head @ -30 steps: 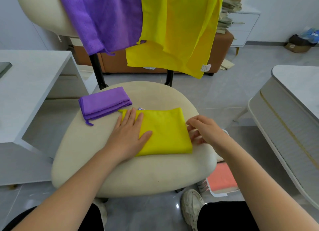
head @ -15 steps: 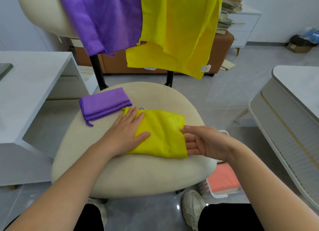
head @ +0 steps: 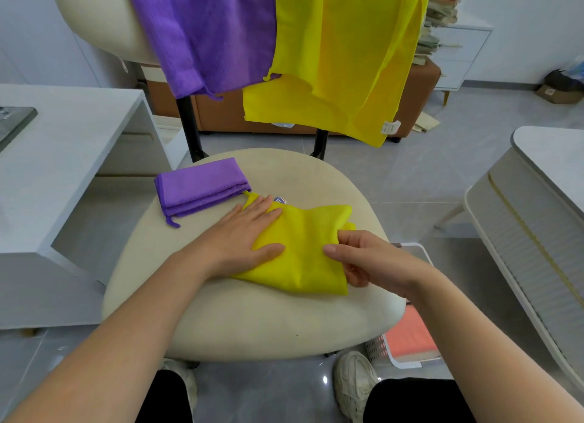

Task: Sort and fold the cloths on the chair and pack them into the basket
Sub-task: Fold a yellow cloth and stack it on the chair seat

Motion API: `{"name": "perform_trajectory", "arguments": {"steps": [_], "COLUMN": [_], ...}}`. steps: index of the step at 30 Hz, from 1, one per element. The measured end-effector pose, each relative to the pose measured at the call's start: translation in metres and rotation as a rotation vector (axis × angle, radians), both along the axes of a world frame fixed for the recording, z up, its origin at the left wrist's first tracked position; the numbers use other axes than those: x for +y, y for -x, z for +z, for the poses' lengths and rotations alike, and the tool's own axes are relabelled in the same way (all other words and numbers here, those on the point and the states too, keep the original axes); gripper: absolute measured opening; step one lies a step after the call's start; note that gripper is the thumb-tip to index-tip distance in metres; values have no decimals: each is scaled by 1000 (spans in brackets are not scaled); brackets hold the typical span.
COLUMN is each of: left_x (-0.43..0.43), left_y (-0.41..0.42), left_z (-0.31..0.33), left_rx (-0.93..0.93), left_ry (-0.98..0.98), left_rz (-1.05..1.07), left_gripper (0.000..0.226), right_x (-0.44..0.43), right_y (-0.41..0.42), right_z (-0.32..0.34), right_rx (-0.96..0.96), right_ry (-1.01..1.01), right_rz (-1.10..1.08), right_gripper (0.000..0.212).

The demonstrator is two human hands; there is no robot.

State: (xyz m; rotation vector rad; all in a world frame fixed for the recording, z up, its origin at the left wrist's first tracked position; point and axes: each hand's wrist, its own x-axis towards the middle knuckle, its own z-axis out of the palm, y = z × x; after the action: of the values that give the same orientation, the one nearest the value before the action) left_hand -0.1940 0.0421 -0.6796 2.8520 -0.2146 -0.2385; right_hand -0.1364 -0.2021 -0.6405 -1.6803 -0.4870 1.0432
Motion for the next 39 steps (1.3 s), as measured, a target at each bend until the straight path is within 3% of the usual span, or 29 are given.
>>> {"name": "perform_trajectory", "arguments": {"steps": [4,9,13,15,20,26,29,36,39], "left_x": [-2,-7,-9,-11,-14,-13,-11,-12,-14], "left_y": [-1,-2,-3,-3,-5,-7,-5,-5,-5], "left_z": [1,4,5,6,7,-2,-6,-7,-6], "left_rx": [-2,-2,14,20,29,21,-13,-41,-25], "left_ry": [6,-69,-71,-64,-18,-49,-82,-82,-101], "left_rz": [12,49,55,52,69,88,88,110,155], "left_gripper": [98,65,53,64,69,68,81,83,71], "right_x": [11,21,27,28,32,29,20,-2,-12], "right_y": [3,8,7,6,8,7,4,2,-1], "right_z": [-2,0,0,-1,-5,-2,-2,1,2], "right_rx": [-27,370,537,527,417,389,346,257,225], "right_ry": [-64,-187,-159,-131,-176,-122,-42,190,225], "right_rz": [-51,-172,-310,-277,-161,5,68,129,188], "right_gripper": [25,22,18,17,43,45,48,12,8]}}
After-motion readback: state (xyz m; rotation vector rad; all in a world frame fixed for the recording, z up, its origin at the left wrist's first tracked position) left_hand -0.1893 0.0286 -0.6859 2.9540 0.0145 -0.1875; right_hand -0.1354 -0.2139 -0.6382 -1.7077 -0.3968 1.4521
